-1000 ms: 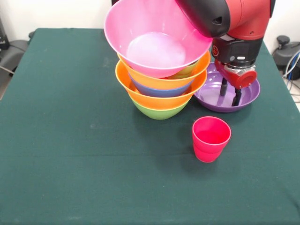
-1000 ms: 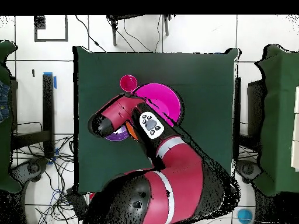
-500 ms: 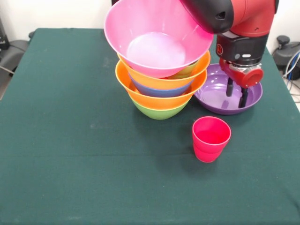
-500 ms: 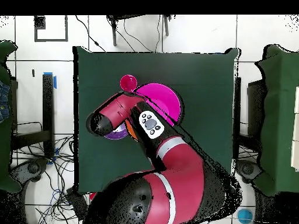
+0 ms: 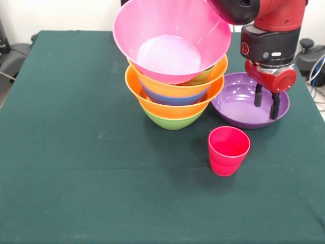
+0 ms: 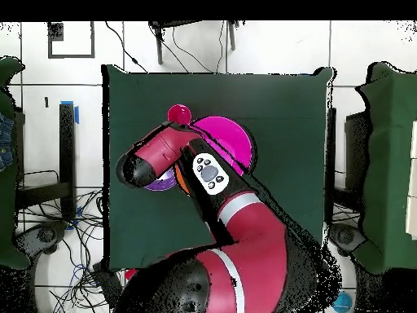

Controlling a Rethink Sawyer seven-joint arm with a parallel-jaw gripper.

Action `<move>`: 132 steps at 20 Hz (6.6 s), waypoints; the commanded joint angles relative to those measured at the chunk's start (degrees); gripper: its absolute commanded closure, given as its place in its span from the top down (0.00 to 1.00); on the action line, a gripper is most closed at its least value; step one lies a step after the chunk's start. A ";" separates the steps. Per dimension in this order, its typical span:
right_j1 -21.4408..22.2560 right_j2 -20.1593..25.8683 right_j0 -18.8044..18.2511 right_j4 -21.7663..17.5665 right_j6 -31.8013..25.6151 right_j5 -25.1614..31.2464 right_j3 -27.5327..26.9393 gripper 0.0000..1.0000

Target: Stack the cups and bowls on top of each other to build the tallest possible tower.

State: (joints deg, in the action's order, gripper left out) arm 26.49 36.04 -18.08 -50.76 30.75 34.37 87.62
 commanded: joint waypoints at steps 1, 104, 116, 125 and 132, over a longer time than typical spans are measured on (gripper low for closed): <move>0.40 1.23 -0.41 -0.87 3.67 -4.92 -1.99 1.00; -5.52 -18.42 8.68 18.03 6.36 15.80 -8.27 0.00; -7.64 -19.40 12.27 21.21 10.23 14.79 -11.86 0.00; -8.06 -19.73 12.13 21.88 9.87 13.86 -12.01 0.00; -7.78 -19.25 12.16 23.53 11.12 13.50 -10.98 0.00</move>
State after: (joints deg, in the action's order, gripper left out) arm 22.61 17.26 -6.47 -27.95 30.75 47.36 75.41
